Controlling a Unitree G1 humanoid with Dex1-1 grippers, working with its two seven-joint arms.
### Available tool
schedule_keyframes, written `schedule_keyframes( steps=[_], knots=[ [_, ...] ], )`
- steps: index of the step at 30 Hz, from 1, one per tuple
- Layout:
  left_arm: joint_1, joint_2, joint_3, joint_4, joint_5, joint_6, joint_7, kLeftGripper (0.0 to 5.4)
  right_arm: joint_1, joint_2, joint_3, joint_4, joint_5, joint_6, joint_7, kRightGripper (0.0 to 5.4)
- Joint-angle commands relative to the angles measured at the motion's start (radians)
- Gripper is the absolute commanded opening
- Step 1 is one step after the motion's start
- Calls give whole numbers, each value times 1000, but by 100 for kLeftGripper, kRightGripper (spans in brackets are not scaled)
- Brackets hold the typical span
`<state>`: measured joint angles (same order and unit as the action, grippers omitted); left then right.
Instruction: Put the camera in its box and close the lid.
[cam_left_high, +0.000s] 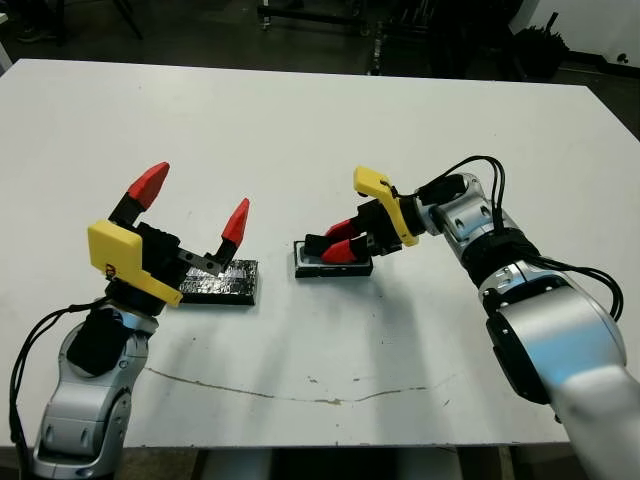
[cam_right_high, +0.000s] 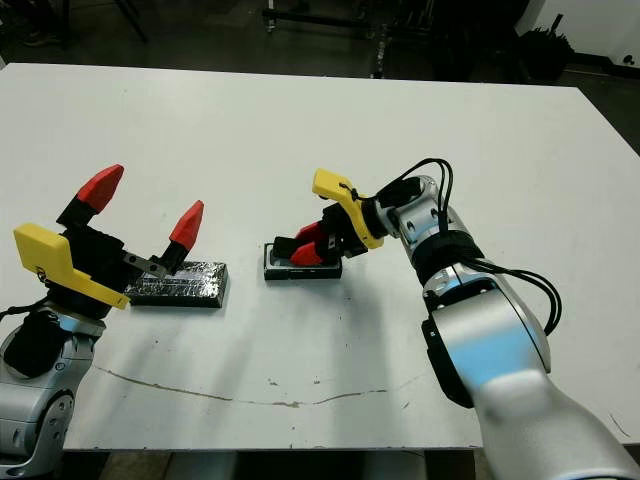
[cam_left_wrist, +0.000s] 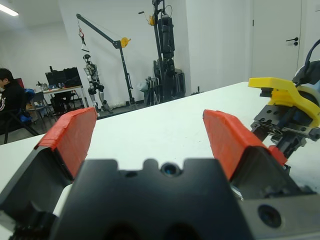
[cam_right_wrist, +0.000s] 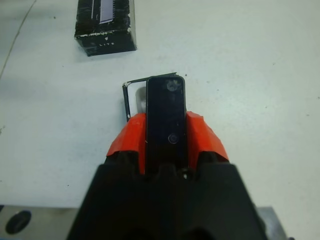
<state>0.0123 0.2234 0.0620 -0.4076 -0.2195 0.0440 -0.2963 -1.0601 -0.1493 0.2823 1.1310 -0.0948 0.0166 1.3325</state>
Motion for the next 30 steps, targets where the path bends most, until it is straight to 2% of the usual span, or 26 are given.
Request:
schedule_keyframes(
  steps=[1,7,11,15,23,30],
  knots=[
    [-3,6,2,1,-6,15,-3,540,-1,12,-11,18,-3,6,-6,164],
    [-1,7,3,1,-9,12,-2,540,-29,40,-18,21,-3,16,3,164],
    [-1,1,0,-1,-7,14,5,540,-38,50,-11,20,-13,-5,0,164],
    [-3,4,0,6,-5,4,0,540,-44,57,-12,33,-16,11,0,164],
    [-3,8,2,4,-4,8,-1,540,-19,63,-20,42,-11,-19,3,164],
    [-2,9,8,4,-17,10,-6,540,-15,57,-23,62,-21,-5,-15,164]
  ],
)
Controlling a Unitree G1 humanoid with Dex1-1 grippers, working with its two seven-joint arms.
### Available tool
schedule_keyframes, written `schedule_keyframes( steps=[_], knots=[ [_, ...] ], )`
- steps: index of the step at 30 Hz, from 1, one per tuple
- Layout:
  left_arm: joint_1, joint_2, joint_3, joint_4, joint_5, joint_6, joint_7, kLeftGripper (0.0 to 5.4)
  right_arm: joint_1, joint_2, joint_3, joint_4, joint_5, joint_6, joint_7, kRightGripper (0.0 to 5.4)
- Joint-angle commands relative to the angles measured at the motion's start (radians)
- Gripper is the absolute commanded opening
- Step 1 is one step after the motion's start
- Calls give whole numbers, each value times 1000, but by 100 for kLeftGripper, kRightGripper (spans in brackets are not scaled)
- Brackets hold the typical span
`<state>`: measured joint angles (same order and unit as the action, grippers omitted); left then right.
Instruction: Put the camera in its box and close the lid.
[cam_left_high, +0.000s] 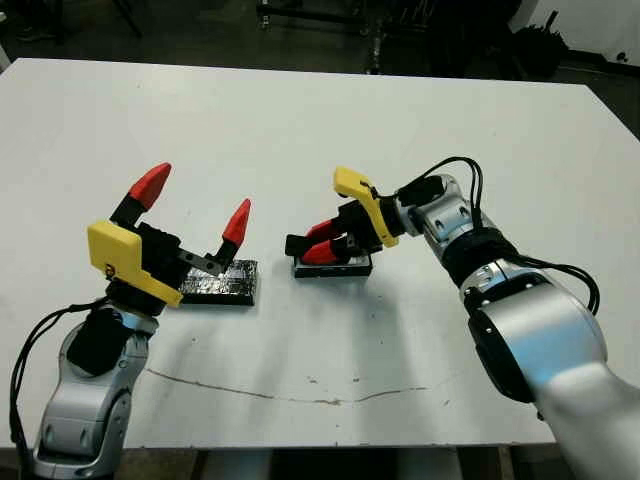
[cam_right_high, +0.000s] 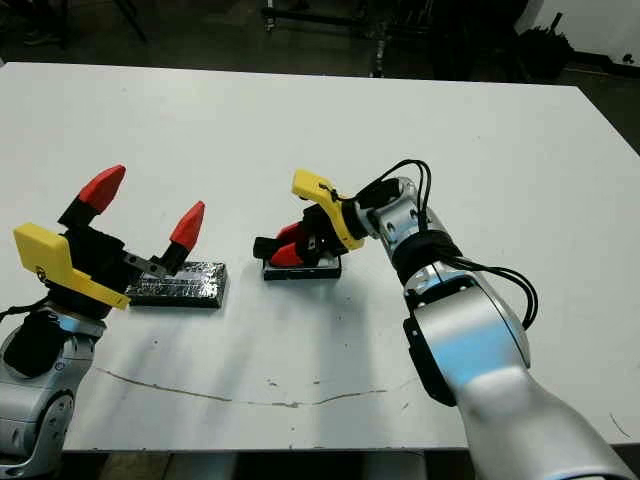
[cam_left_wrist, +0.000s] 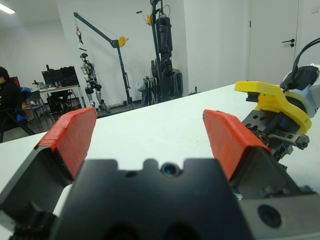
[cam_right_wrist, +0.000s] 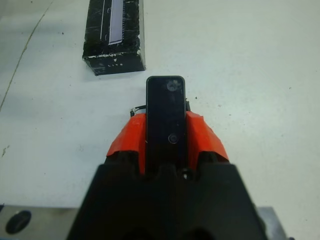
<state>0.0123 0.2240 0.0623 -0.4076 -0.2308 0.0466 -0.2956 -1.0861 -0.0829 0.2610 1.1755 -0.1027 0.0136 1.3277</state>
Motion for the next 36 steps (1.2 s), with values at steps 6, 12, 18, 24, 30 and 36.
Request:
schedule_keyframes(
  steps=[6,12,18,24,30,36],
  knots=[
    [-6,14,13,8,-16,7,-14,540,14,-12,-13,39,-9,-8,-12,164],
    [-13,13,10,16,-16,4,-15,540,1,-15,-19,61,-15,-21,-5,164],
    [-13,16,10,10,-12,12,-11,540,5,-29,-33,68,-10,-29,-1,164],
    [-4,24,22,1,-13,15,-11,540,25,-49,-27,65,-25,-69,14,164],
    [-1,27,30,5,-7,10,-13,540,50,-69,-40,83,-20,-105,28,164],
    [1,32,31,-4,-8,23,-15,540,76,-87,-45,92,-22,-131,22,164]
  ],
)
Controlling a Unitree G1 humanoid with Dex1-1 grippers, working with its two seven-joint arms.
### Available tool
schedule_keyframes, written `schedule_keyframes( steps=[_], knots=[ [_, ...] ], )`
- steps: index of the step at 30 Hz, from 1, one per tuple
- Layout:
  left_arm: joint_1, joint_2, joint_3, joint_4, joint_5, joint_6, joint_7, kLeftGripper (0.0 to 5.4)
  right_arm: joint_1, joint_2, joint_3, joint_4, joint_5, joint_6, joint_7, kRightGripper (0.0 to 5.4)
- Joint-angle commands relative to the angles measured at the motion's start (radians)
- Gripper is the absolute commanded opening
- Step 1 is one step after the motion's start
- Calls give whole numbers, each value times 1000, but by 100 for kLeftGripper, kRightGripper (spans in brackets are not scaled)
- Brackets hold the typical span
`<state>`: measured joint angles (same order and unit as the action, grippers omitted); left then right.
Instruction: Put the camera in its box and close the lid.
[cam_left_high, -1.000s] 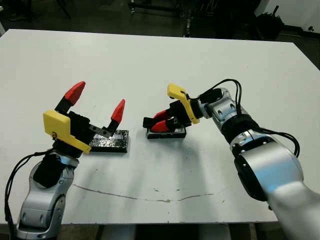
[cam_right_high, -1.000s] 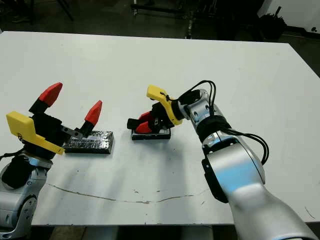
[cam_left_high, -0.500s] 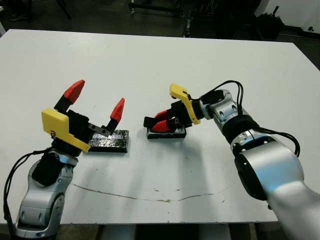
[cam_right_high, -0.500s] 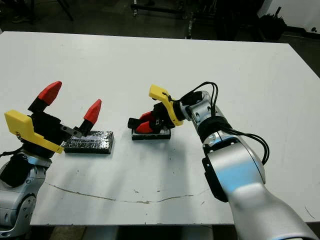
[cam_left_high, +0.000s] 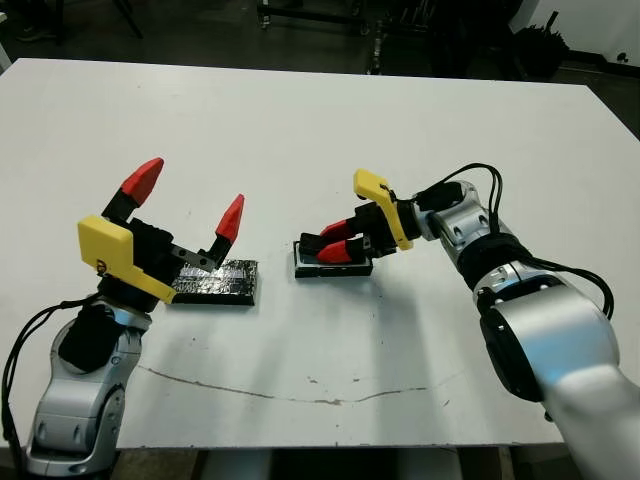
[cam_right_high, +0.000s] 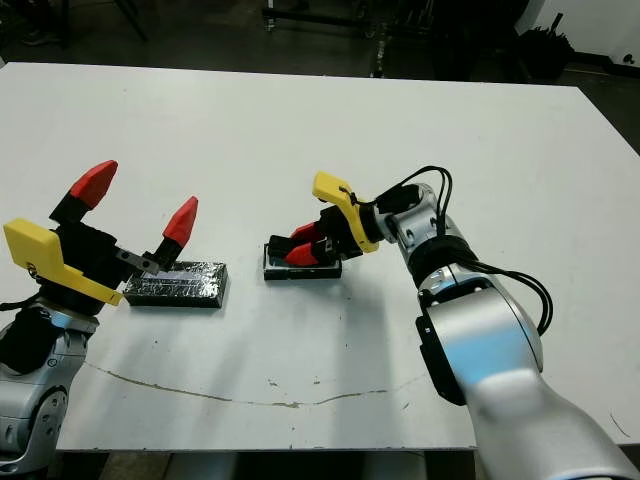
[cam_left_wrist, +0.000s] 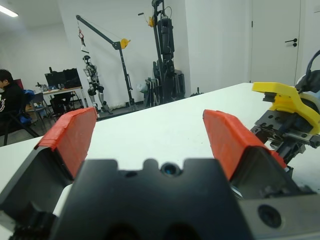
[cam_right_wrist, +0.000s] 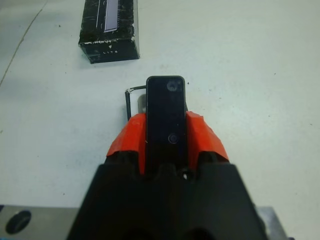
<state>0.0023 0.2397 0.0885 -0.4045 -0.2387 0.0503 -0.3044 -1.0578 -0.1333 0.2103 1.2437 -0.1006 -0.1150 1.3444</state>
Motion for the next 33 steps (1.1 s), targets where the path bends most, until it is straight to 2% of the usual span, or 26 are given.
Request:
schedule_keyframes(
  steps=[1,11,16,20,29,33],
  knots=[
    [11,17,5,-9,0,21,-6,540,51,-38,5,25,-25,-3,4,164],
    [10,22,7,-11,0,21,-10,540,69,-32,-8,34,-18,-7,18,164],
    [10,24,6,-12,1,23,-11,540,64,-30,23,28,-45,-25,33,164],
    [11,24,5,-15,2,26,-9,540,66,-36,36,20,-49,-71,20,227],
    [13,17,2,-11,2,19,-9,540,57,-36,43,26,-52,-53,4,335],
    [10,18,0,-12,4,26,-9,540,60,-35,41,23,-48,-68,-3,383]
  ],
)
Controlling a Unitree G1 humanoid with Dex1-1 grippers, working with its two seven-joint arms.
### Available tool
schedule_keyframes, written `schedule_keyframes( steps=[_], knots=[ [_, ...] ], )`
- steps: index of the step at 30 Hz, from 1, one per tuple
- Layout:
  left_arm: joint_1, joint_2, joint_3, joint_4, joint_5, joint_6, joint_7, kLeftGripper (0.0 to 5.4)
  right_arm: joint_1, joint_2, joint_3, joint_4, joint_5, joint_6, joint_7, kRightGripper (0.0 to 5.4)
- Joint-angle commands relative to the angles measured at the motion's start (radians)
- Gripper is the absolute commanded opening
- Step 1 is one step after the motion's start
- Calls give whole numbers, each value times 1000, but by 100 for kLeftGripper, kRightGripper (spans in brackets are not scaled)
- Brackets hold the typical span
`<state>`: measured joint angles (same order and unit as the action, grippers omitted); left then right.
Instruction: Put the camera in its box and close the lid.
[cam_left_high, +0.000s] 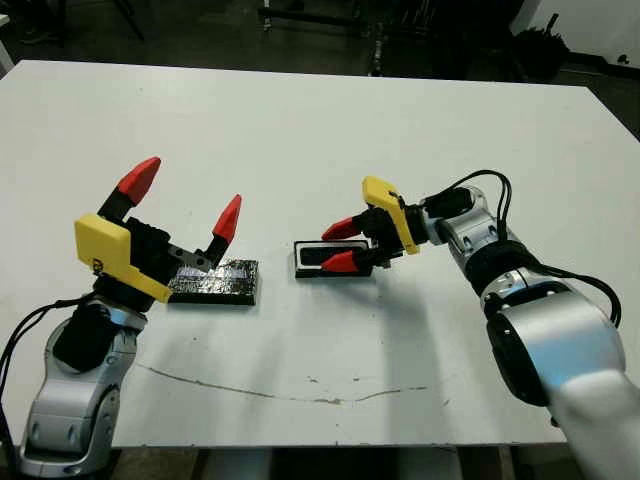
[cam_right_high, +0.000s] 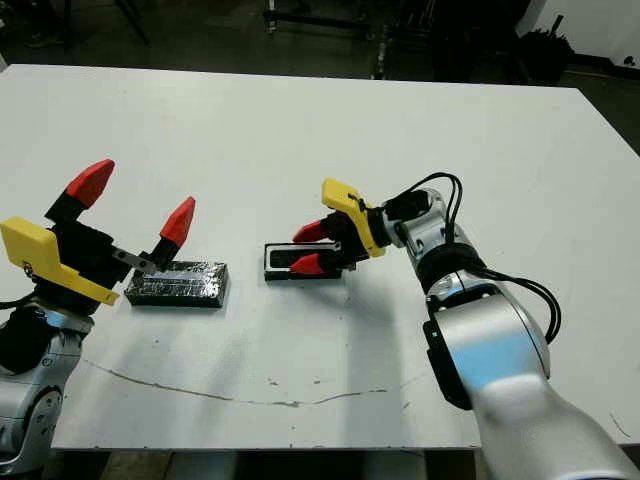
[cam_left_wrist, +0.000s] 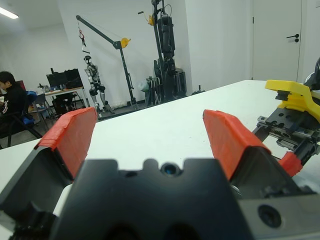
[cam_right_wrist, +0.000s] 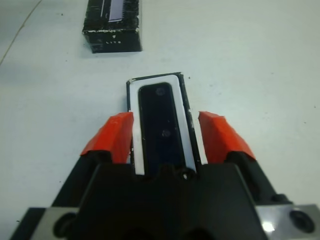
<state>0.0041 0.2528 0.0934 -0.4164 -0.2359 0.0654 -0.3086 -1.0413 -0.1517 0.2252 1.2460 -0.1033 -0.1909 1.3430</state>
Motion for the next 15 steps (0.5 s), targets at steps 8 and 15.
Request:
schedule_keyframes(
  steps=[8,15],
  knots=[
    [10,2,-8,-7,-11,27,-5,540,40,-22,10,16,-37,33,-4,493],
    [17,2,-18,-14,-3,22,-1,540,30,-71,-47,-13,8,38,41,539]
  ],
)
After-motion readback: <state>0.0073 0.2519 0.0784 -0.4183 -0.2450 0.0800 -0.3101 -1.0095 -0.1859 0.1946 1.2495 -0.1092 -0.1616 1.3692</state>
